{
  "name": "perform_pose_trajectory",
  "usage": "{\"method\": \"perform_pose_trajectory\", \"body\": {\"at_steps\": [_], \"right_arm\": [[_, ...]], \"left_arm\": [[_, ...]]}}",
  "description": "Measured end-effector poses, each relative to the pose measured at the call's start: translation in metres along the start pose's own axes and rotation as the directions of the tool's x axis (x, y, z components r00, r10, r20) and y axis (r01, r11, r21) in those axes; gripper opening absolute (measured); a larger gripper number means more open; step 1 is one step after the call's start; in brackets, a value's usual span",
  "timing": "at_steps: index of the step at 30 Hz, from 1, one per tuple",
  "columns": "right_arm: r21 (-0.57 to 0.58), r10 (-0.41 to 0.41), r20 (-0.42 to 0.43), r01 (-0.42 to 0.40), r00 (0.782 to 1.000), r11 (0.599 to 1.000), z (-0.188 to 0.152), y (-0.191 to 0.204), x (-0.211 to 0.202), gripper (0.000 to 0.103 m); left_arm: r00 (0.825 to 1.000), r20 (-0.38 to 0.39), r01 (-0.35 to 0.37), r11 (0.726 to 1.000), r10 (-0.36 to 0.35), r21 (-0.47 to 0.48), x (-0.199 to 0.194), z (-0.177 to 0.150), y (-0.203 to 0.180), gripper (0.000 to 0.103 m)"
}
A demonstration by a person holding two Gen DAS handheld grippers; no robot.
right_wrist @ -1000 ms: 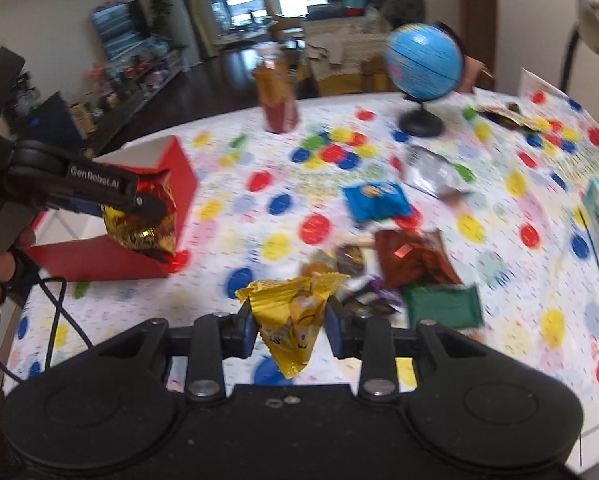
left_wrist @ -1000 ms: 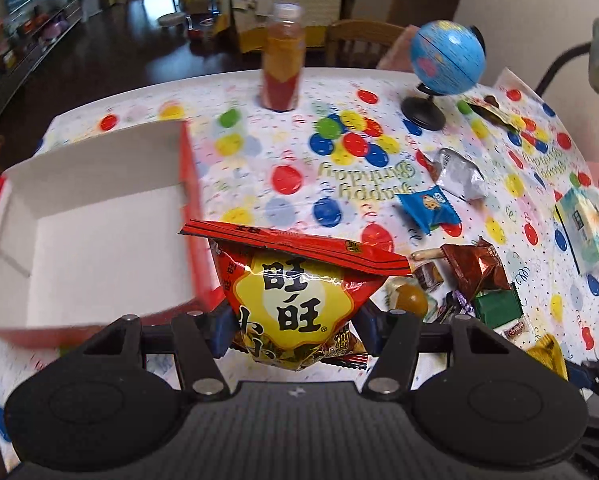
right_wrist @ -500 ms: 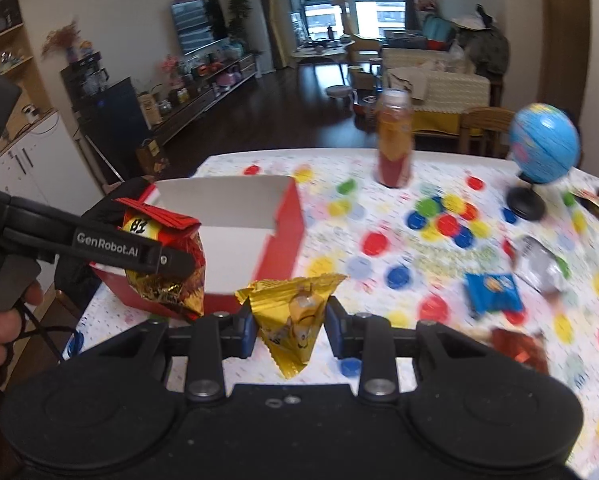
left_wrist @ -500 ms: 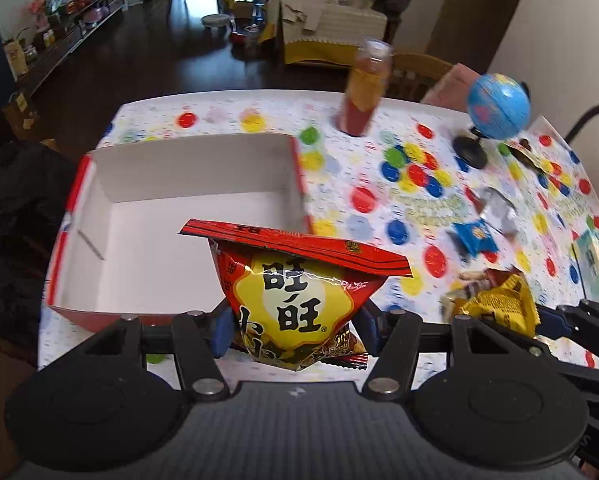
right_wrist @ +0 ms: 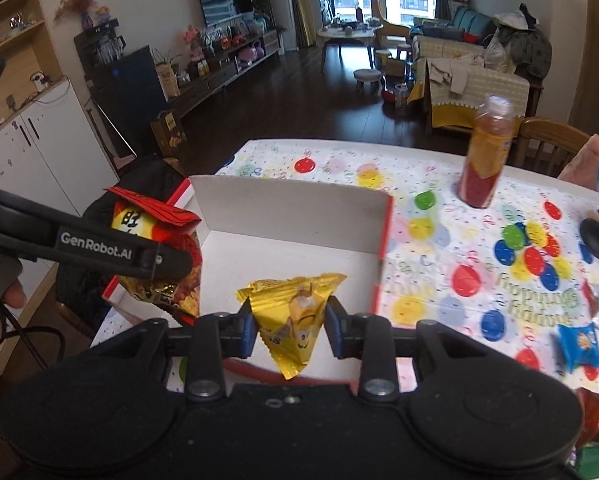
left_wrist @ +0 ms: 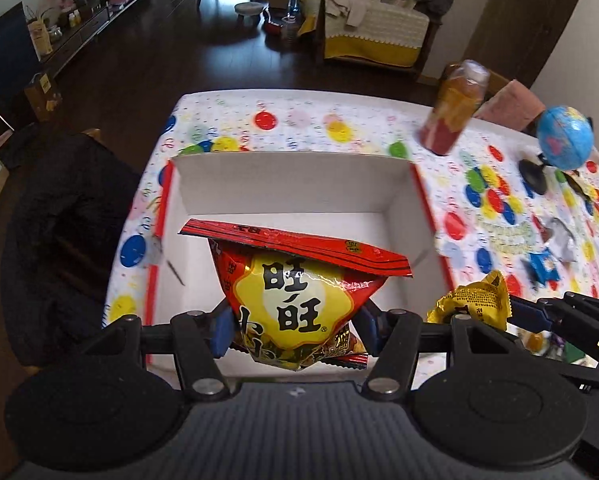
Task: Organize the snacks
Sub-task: 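Carry both snacks over the red box and open both tools to drop them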
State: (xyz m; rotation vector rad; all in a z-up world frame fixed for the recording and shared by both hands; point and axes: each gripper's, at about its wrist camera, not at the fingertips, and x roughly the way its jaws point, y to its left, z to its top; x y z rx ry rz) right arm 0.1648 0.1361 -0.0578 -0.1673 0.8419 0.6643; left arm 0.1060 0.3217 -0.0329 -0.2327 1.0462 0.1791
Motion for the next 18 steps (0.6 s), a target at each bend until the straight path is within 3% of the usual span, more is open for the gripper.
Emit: {"method": "perform_pose_trajectory", "body": {"at_steps": [8,18], "right_arm": [[0.008,-0.019,-0.078,0.020,0.997,1.000,0.008,0.016,0.061,0.033],[0.001,-0.060,-0.184,0.062,0.981,0.998,-0.006,0.021,0.112,0.033]], "left_arm": [[0.996,-0.081,-0.027,1.000,0.028,0.014,0.051,0.014,0.034,0.059],[0.986,-0.161,-0.029,0.995,0.045,0.100,0.102,0.012,0.032,0.059]]}}
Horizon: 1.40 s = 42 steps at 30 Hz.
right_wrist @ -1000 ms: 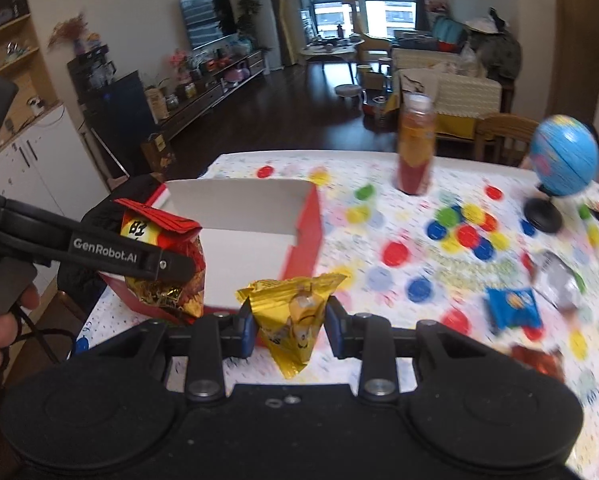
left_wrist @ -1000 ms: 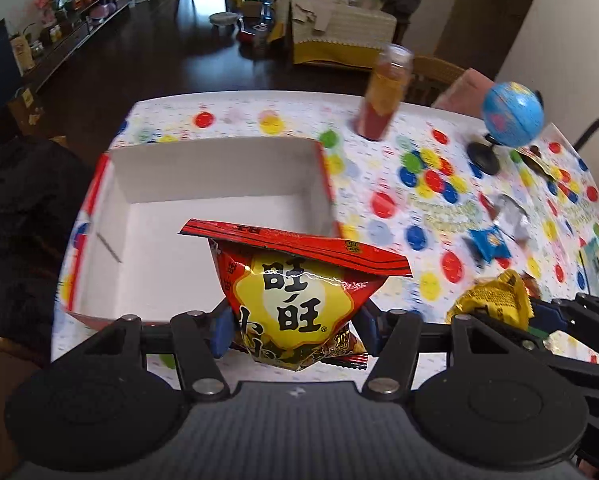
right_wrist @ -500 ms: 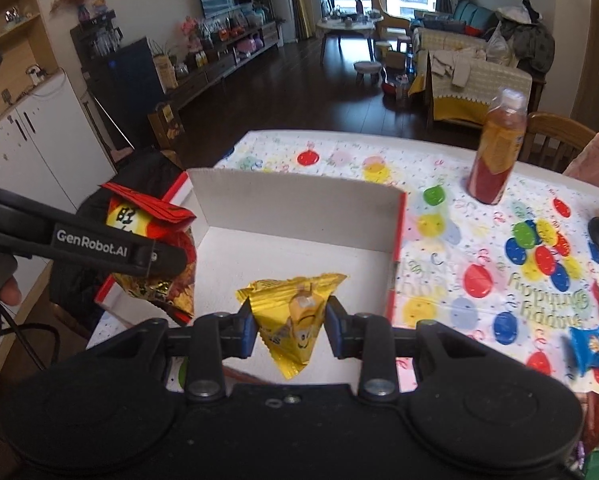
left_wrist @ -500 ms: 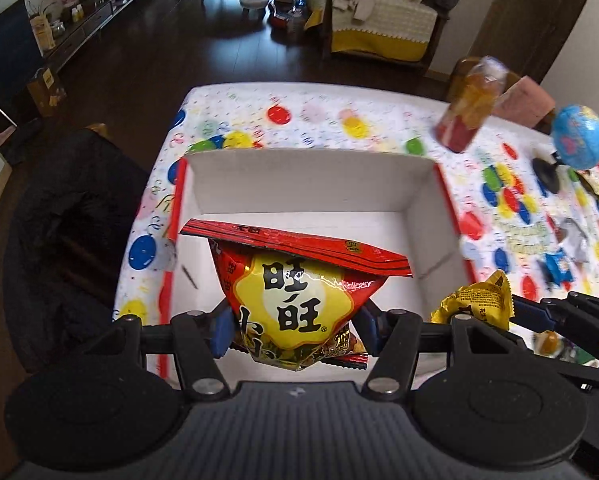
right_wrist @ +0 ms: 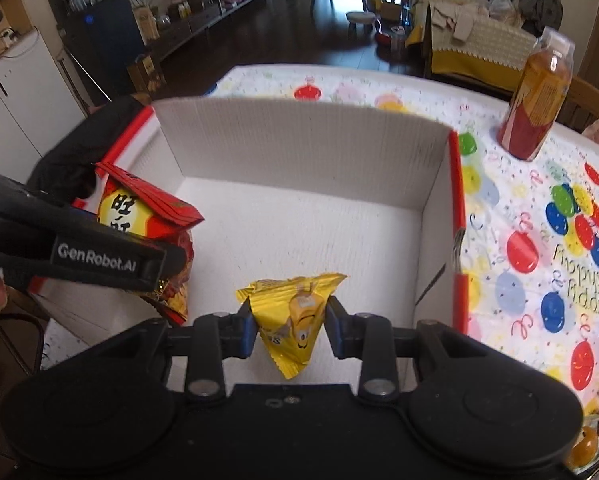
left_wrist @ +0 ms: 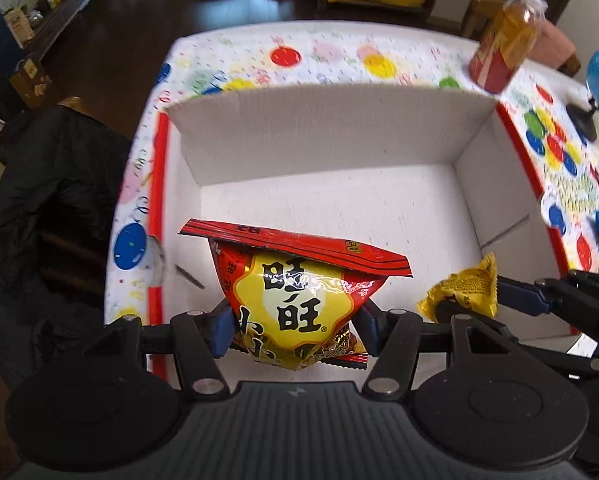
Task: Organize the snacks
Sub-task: 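Carry both snacks over the red box and open both tools to drop them, then move both tools back from the box toward the remaining snacks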
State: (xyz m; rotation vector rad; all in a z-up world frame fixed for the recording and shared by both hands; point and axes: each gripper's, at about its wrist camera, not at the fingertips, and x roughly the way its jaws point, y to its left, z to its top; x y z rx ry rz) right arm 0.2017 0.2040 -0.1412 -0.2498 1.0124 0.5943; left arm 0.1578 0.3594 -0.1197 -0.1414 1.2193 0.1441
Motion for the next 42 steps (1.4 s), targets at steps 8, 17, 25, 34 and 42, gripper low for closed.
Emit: {"method": "perform_pose_trajectory", "body": {"at_steps": [8,17,25,34,42], "right_arm": [[-0.008,-0.022,-0.055,0.021,0.998,1.000,-0.008,0.004,0.014,0.035],[-0.004,-0.023,-0.048,0.022,0.999,1.000,-0.014,0.002,0.006,0.046],[0.021,-0.014,-0.001,0.014,1.000,1.000,-0.017,-0.001,-0.017,0.067],[0.027,-0.005,0.072,0.003,0.997,1.000,-0.024,0.001,-0.058,0.087],[0.065,-0.008,0.160,-0.002,0.987,0.998,-0.038,-0.002,-0.108,0.095]], "left_arm": [[0.999,-0.044,-0.023,0.997,0.026,0.068,0.024,-0.006,-0.011,0.060],[0.999,-0.052,-0.009,0.996,0.013,0.088,0.024,-0.010,-0.013,0.064],[0.999,0.008,0.039,0.997,-0.040,0.061,0.000,-0.016,-0.006,0.079],[0.992,0.098,0.074,0.996,-0.079,0.048,-0.038,-0.028,0.000,0.088],[0.972,0.188,0.129,0.989,-0.140,0.069,-0.079,-0.043,-0.011,0.089]]}}
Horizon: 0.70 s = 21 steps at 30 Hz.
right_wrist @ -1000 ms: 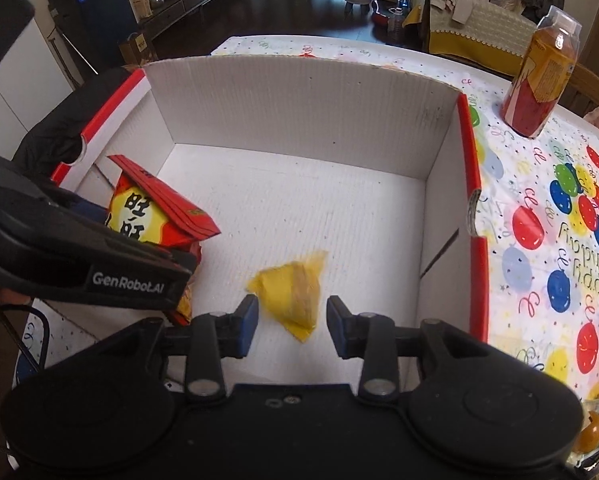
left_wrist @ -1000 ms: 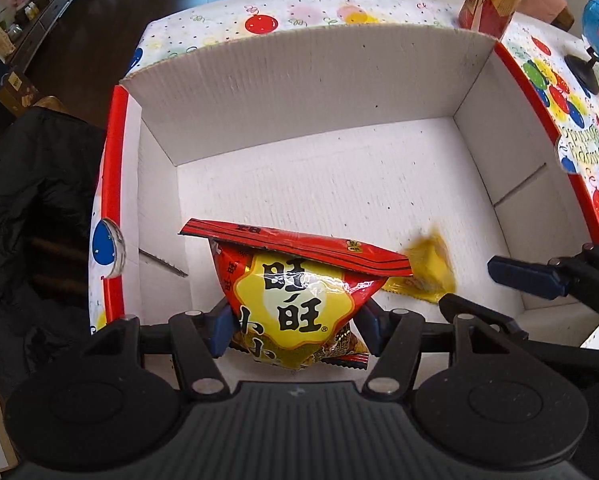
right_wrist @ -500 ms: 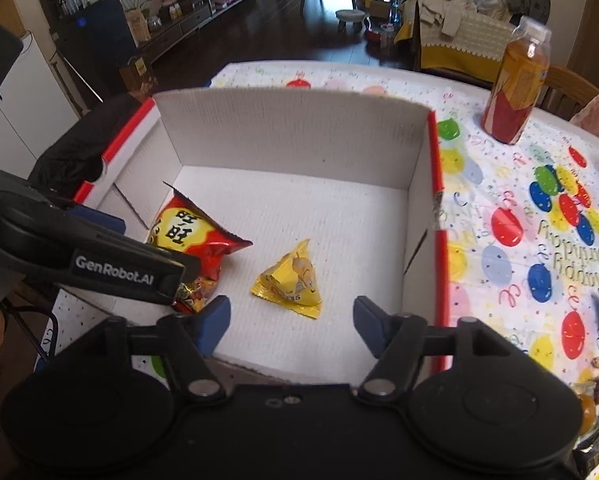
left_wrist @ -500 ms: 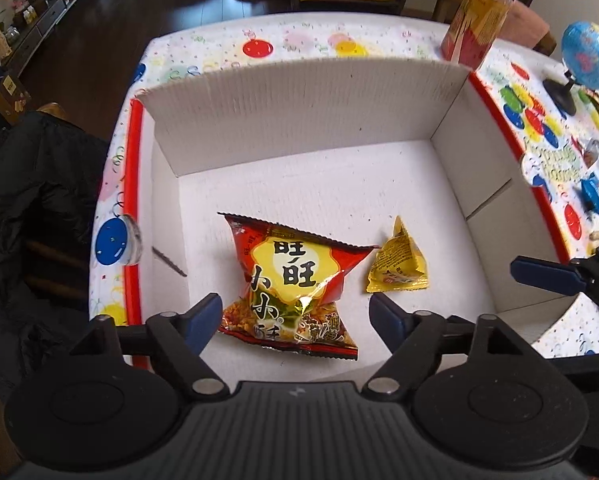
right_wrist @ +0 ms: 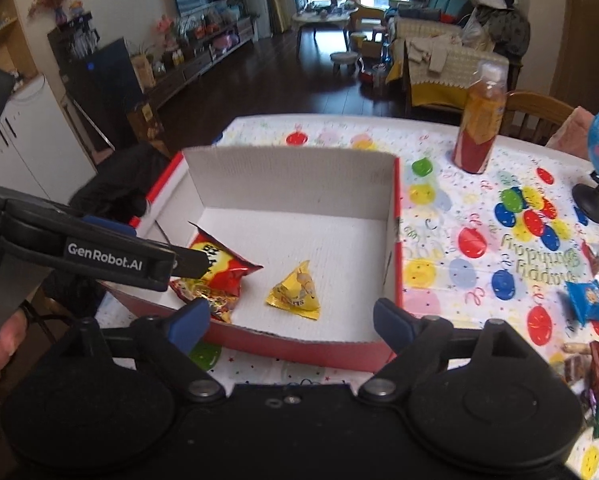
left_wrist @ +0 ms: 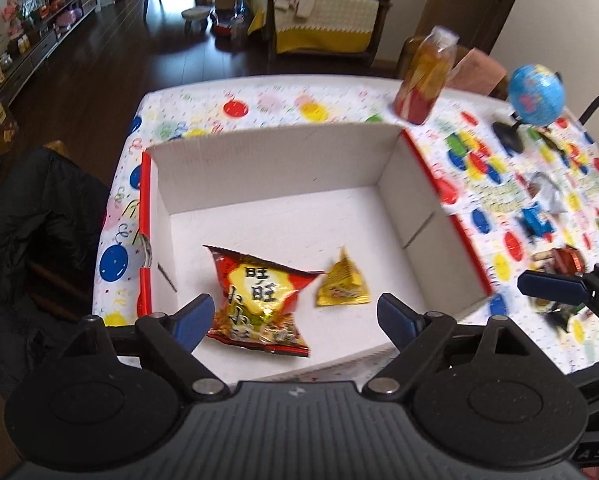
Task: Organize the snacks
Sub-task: 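Move both tools back from the box toward the remaining snacks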
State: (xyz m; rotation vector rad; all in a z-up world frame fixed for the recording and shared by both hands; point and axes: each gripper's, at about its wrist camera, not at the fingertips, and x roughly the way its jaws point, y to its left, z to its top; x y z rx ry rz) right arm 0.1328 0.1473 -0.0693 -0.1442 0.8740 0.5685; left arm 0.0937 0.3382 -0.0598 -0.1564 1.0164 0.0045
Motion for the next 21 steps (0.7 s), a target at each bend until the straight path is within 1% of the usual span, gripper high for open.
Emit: {"method": "perform_pose_trajectory", "body": {"at_steps": [1,2,3,4,10,13,15,17,19,21], "right_arm": [[0.007,-0.005,0.016,0.005,1.000,1.000,-0.002,-0.001,-0.007,0.101],[0.012,-0.011,0.030,0.010,0.999,1.000,-0.004,-0.001,-0.015,0.102],[0.019,-0.014,0.040,0.013,0.999,1.000,-0.005,-0.002,-0.021,0.102],[0.027,-0.015,0.050,0.014,0.999,1.000,-0.008,-0.003,-0.028,0.103],[0.082,-0.034,0.125,0.023,0.992,0.996,-0.029,-0.017,-0.065,0.103],[0.107,-0.072,0.154,0.056,0.985,0.993,-0.042,-0.030,-0.079,0.103],[0.131,-0.106,0.157,0.086,0.982,0.988,-0.052,-0.040,-0.087,0.103],[0.145,-0.135,0.156,0.112,0.979,0.983,-0.060,-0.053,-0.094,0.103],[0.151,-0.178,0.162,0.153,0.971,0.977,-0.070,-0.065,-0.102,0.103],[0.177,-0.196,0.167,0.166,0.966,0.970,-0.079,-0.080,-0.110,0.103]], "left_arm": [[1.000,0.013,0.007,1.000,-0.007,0.005,-0.005,-0.001,-0.003,0.090],[1.000,0.024,0.014,1.000,-0.015,0.012,-0.010,-0.002,-0.007,0.094],[0.999,0.037,0.025,1.000,-0.026,0.019,-0.015,-0.004,-0.010,0.098],[0.998,0.050,0.037,0.999,-0.038,0.027,-0.020,-0.005,-0.014,0.099],[0.988,0.111,0.101,0.991,-0.110,0.090,-0.041,-0.016,-0.047,0.102],[0.981,0.129,0.127,0.985,-0.142,0.120,-0.047,-0.021,-0.068,0.102],[0.977,0.147,0.136,0.981,-0.157,0.141,-0.051,-0.025,-0.083,0.102],[0.973,0.150,0.153,0.975,-0.177,0.163,-0.051,-0.028,-0.099,0.102],[0.969,0.150,0.170,0.970,-0.197,0.176,-0.051,-0.031,-0.115,0.102],[0.967,0.137,0.191,0.965,-0.217,0.182,-0.047,-0.032,-0.132,0.102]]}}
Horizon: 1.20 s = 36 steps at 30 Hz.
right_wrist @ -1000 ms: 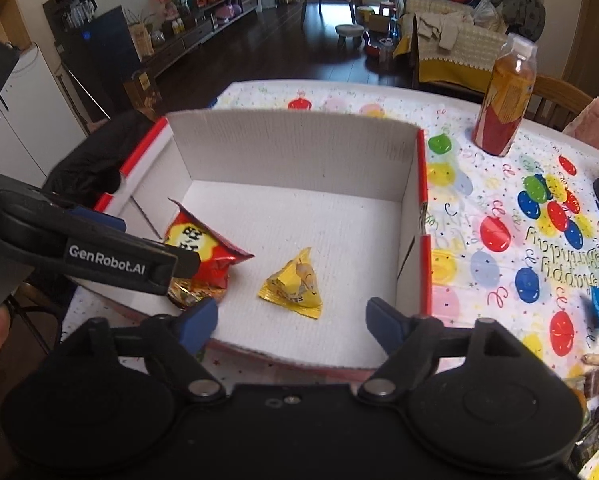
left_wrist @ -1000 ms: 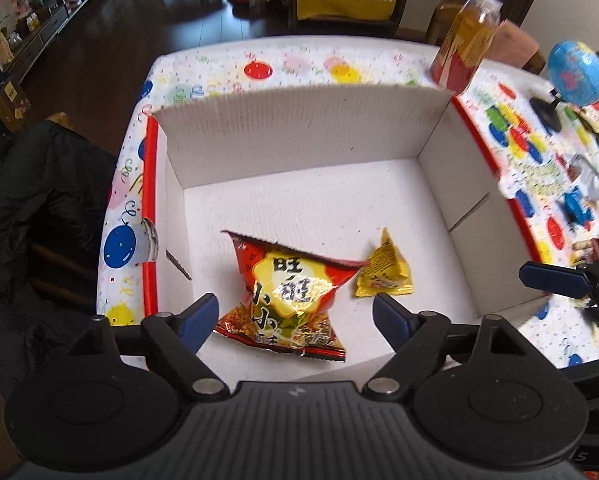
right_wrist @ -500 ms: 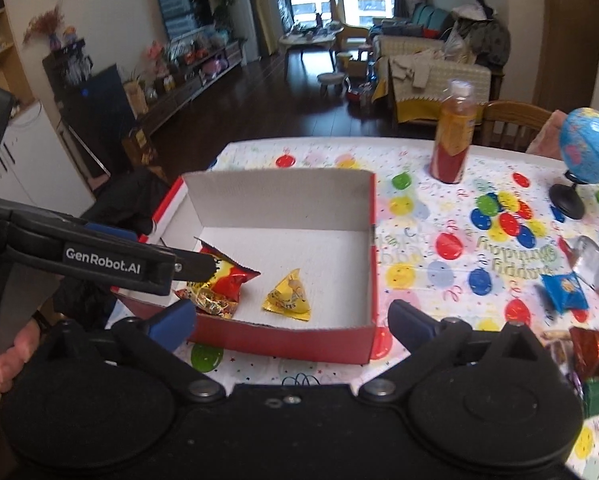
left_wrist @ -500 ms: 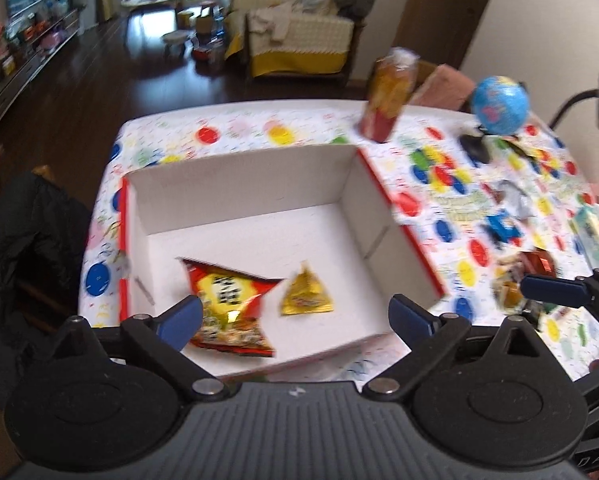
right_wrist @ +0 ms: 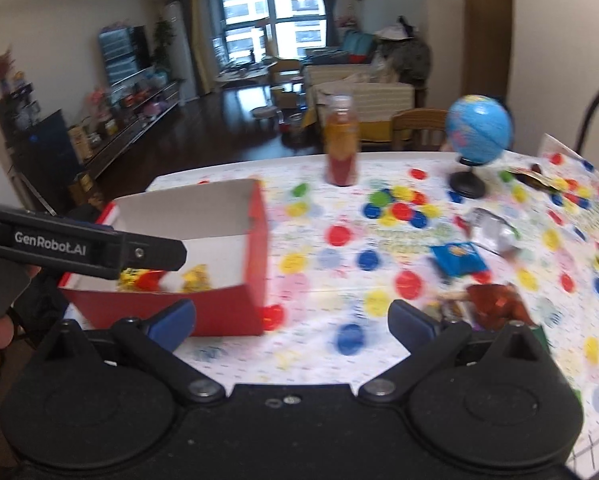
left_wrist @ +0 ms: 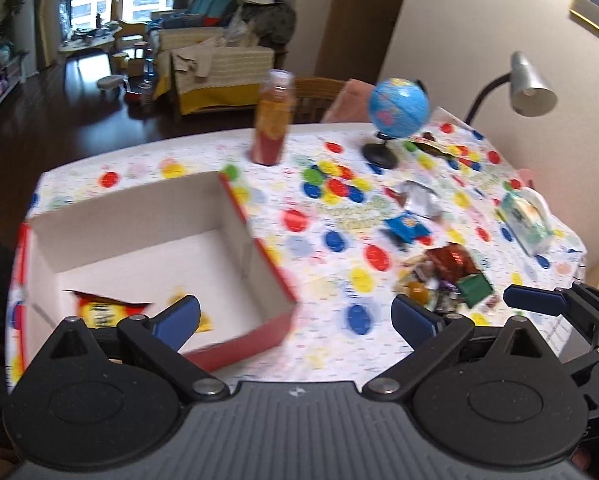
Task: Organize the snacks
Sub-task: 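Move both tools back from the box toward the remaining snacks, then grasp the orange jelly cup with the left tool while the right tool grasps the small wrapped candy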
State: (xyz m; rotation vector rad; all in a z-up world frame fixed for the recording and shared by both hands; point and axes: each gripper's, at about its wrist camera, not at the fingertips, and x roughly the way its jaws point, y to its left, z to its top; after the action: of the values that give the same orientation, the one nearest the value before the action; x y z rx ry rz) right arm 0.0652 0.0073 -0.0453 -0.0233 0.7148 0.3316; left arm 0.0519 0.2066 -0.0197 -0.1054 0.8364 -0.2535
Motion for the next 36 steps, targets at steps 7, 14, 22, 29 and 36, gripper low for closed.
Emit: {"method": "perform_pose_trajectory", "body": {"at_steps": [7,14,22,29,36], "right_arm": [[0.119,-0.080,-0.015,0.081,0.997,0.990,-0.018,-0.069,-0.015,0.102],[0.178,-0.113,-0.096,0.129,0.989,0.976,-0.037,-0.138,-0.012,0.098],[0.188,-0.161,-0.170,0.192,0.972,0.963,-0.056,-0.210,0.009,0.090],[0.172,-0.168,-0.222,0.208,0.961,0.963,-0.064,-0.257,0.042,0.084],[0.206,-0.146,-0.272,0.206,0.951,0.957,-0.067,-0.284,0.074,0.076]], "left_arm": [[0.998,-0.035,0.046,0.999,-0.045,0.018,0.034,0.001,-0.057,0.102],[0.995,-0.096,0.034,0.999,-0.031,0.026,0.083,-0.002,-0.106,0.102],[0.984,-0.175,-0.024,1.000,0.021,-0.015,0.141,0.001,-0.135,0.102],[0.973,-0.222,-0.074,0.997,0.070,-0.012,0.188,0.003,-0.152,0.102],[0.959,-0.261,-0.115,0.993,0.108,-0.012,0.227,0.001,-0.160,0.101]]}}
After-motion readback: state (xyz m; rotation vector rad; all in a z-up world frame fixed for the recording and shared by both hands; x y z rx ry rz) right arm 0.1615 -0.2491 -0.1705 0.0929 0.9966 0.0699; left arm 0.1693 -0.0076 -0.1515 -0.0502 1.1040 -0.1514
